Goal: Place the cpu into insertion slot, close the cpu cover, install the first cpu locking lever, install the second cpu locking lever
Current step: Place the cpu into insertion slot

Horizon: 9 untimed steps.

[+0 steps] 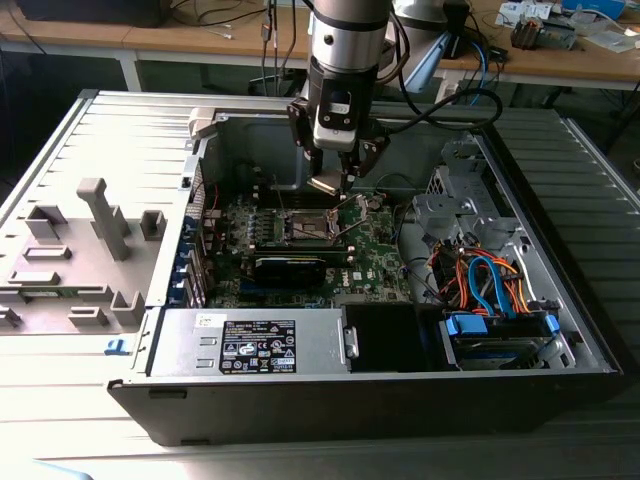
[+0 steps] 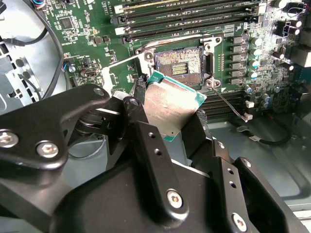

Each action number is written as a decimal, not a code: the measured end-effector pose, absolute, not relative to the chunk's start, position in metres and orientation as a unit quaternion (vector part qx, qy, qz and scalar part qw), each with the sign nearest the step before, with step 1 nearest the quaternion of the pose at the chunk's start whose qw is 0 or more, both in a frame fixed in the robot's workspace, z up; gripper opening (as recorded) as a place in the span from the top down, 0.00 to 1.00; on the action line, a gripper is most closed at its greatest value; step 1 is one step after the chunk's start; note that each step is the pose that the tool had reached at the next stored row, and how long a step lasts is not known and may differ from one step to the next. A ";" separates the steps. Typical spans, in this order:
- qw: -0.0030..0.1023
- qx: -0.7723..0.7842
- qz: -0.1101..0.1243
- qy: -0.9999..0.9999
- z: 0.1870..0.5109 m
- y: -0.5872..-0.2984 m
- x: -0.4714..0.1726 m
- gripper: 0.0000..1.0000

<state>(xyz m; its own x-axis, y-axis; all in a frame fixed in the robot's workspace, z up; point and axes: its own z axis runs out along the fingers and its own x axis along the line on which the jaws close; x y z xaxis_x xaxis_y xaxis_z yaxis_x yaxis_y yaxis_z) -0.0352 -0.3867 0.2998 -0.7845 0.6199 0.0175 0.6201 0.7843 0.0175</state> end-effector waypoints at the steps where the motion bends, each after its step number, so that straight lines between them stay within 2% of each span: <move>1: 0.005 -0.329 -0.011 -0.944 0.300 -0.387 -0.035 0.45; 9: 0.005 -0.331 -0.011 -0.943 0.300 -0.387 -0.035 0.45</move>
<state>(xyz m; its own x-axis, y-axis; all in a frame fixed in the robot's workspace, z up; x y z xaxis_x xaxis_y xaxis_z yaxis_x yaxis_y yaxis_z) -0.0352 -0.3867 0.2997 -0.7802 0.6253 0.0175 0.6255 0.7800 0.0175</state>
